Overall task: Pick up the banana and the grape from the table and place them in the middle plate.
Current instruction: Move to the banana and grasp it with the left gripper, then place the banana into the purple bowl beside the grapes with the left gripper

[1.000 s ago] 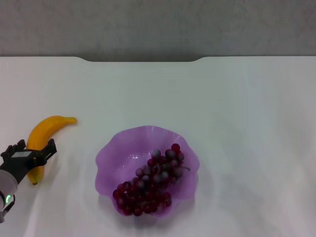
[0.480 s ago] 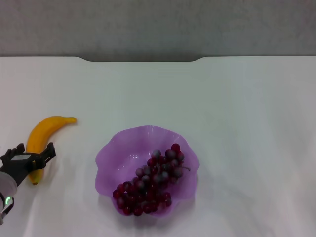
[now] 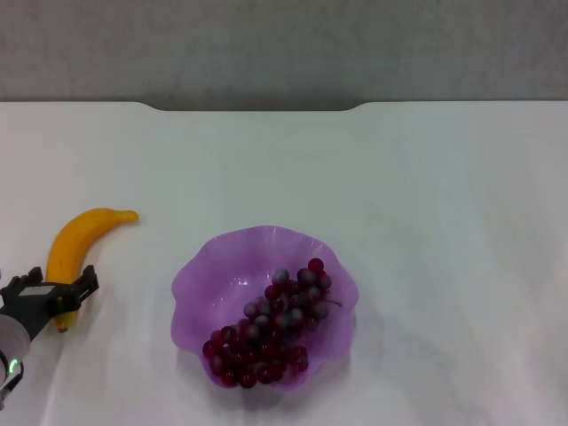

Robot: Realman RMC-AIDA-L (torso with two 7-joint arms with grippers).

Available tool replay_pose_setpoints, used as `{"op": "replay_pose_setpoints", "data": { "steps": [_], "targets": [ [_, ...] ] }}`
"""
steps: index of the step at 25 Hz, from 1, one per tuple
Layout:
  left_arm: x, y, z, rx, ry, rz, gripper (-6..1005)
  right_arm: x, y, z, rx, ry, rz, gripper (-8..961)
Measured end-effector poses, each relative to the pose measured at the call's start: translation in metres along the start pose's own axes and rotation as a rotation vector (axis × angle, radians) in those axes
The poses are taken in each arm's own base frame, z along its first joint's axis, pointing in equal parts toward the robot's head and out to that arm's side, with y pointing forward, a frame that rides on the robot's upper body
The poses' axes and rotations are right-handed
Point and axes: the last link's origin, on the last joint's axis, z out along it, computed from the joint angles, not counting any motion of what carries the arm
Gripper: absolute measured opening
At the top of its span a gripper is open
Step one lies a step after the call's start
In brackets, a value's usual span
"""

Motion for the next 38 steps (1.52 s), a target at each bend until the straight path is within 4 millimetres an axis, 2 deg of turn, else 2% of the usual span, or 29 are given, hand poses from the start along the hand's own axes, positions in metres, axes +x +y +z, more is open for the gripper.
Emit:
{"op": "replay_pose_setpoints", "data": {
  "steps": [16, 21, 32, 38],
  "targets": [
    [-0.005, -0.002, -0.001, 0.007, -0.025, 0.002, 717, 0.000, 0.000, 0.000, -0.001, 0.000, 0.000, 0],
    [-0.005, -0.002, -0.001, 0.010, -0.028, -0.001, 527, 0.000, 0.002, 0.000, -0.007, 0.000, 0.002, 0],
    [-0.005, -0.003, -0.002, 0.013, -0.024, -0.011, 509, 0.002, 0.002, -0.001, -0.009, 0.007, 0.006, 0],
    [0.006, -0.001, -0.001, -0.012, 0.046, -0.037, 509, 0.003, 0.001, -0.001, -0.010, 0.013, 0.011, 0]
  ]
}}
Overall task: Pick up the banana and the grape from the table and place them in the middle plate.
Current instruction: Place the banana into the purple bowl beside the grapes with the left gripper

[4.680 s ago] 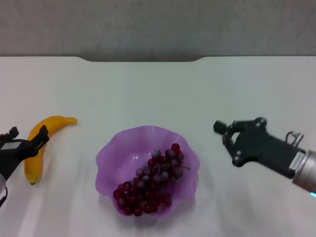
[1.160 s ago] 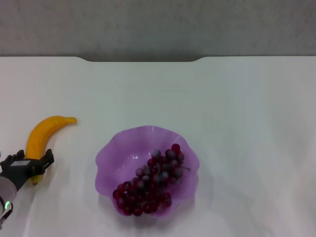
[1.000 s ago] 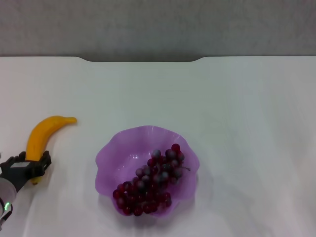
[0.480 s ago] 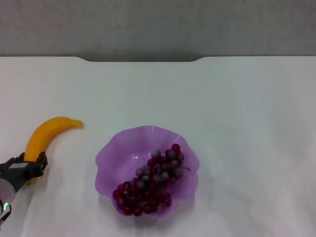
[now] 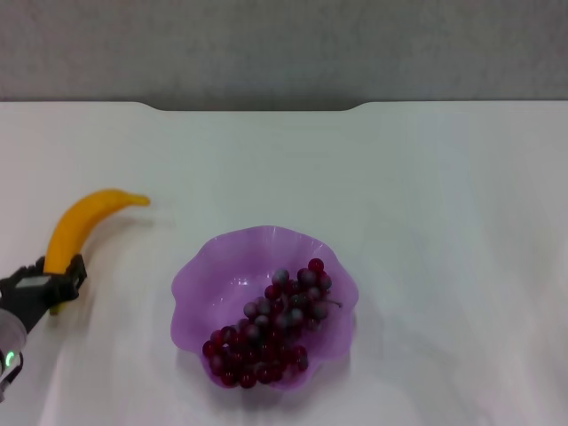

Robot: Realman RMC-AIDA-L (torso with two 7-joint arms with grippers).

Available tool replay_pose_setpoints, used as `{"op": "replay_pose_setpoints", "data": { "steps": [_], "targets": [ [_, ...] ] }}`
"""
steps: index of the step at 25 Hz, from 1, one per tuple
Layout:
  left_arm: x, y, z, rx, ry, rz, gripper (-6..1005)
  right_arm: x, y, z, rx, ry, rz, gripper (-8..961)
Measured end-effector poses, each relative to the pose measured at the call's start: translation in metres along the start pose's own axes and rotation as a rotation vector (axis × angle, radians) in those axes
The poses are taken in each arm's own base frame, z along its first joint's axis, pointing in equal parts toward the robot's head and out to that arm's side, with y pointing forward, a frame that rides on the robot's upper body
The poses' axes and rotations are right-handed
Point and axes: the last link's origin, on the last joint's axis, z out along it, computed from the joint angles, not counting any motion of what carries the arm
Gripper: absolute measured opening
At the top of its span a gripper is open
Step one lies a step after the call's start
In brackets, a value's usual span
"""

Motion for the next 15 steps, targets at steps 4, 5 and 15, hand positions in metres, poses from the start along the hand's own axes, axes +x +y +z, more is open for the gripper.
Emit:
{"op": "replay_pose_setpoints", "data": {
  "steps": [4, 5, 15],
  "targets": [
    [0.011, 0.002, -0.001, -0.035, 0.073, -0.044, 509, 0.001, -0.001, 0.000, -0.001, 0.005, -0.002, 0],
    [0.013, 0.003, -0.002, -0.049, 0.085, -0.050, 509, 0.002, -0.001, -0.001, -0.001, 0.009, -0.003, 0],
    [0.019, 0.030, -0.038, -0.426, 0.222, -0.043, 508, 0.007, -0.003, -0.001, -0.010, 0.030, 0.014, 0]
  ]
}}
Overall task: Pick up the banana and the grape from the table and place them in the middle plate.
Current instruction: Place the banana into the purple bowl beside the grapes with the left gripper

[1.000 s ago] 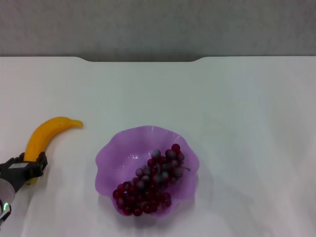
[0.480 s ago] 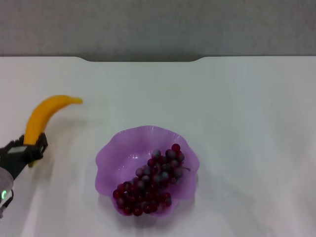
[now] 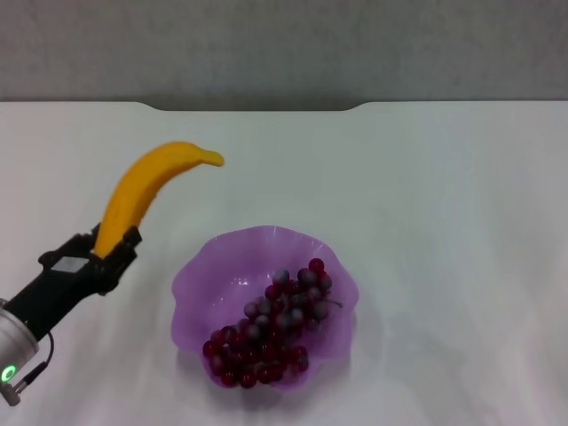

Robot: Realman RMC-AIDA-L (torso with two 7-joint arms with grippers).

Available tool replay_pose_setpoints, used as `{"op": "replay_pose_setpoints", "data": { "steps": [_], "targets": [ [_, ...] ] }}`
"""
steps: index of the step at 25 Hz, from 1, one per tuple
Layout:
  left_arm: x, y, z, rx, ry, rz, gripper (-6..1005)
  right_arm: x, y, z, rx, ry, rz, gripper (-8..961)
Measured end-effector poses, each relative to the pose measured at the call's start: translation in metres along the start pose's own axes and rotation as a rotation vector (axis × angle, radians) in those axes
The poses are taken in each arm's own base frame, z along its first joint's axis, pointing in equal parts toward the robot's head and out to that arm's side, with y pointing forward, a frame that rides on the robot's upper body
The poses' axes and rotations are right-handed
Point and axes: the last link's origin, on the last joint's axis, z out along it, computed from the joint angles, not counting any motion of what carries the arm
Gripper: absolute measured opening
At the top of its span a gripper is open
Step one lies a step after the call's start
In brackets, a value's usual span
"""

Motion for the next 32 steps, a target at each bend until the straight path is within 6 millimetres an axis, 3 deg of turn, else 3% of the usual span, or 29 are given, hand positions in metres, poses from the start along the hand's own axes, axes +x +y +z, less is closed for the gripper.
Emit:
{"op": "replay_pose_setpoints", "data": {
  "steps": [6, 16, 24, 32],
  "targets": [
    [0.001, 0.013, -0.005, -0.154, -0.043, 0.019, 508, 0.001, 0.000, 0.004, -0.011, 0.000, 0.006, 0],
    [-0.009, 0.040, 0.006, -0.322, -0.135, 0.108, 508, 0.004, 0.002, 0.010, -0.029, 0.010, 0.018, 0],
    [-0.012, 0.064, 0.031, -0.411, -0.190, 0.173, 509, 0.004, 0.005, 0.015, -0.048, 0.002, 0.017, 0],
    [-0.018, 0.063, 0.056, -0.338, -0.278, 0.262, 508, 0.003, 0.008, 0.017, -0.063, 0.000, 0.018, 0]
  ]
}}
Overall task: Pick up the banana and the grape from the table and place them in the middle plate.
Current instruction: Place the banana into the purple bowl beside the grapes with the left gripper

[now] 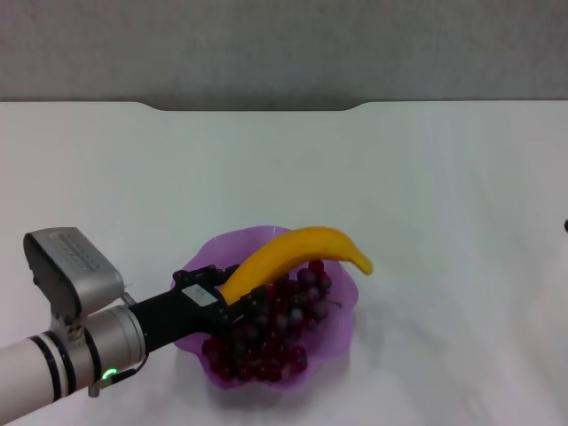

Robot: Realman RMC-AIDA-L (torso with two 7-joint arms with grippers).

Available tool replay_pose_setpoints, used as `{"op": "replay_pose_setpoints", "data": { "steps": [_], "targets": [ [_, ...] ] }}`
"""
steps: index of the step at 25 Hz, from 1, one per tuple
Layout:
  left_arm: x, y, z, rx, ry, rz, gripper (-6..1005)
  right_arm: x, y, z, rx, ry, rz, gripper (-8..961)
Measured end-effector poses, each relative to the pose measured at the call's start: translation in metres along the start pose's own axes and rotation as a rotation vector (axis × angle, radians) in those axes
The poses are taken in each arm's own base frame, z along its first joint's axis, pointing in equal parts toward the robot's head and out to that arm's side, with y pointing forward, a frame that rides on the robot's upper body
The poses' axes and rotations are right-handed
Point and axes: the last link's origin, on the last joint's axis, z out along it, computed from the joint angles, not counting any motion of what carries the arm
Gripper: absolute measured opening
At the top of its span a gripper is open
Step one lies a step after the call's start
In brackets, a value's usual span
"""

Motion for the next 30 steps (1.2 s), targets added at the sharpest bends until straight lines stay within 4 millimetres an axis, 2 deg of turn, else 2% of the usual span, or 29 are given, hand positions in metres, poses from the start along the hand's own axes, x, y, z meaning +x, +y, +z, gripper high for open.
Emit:
{"op": "replay_pose_setpoints", "data": {
  "steps": [7, 26, 30],
  "targets": [
    [-0.0091, -0.0084, 0.0005, 0.061, -0.067, -0.003, 545, 0.0004, 0.0007, 0.0003, -0.003, 0.003, 0.000, 0],
    [-0.0075, -0.0069, 0.0007, 0.051, -0.056, -0.006, 661, 0.0042, -0.0005, -0.0034, -0.005, 0.018, 0.025, 0],
    [-0.0063, -0.0057, 0.0001, 0.045, -0.042, -0.010, 750, 0.0044, -0.0007, -0.0037, -0.004, 0.019, 0.032, 0]
  ]
}}
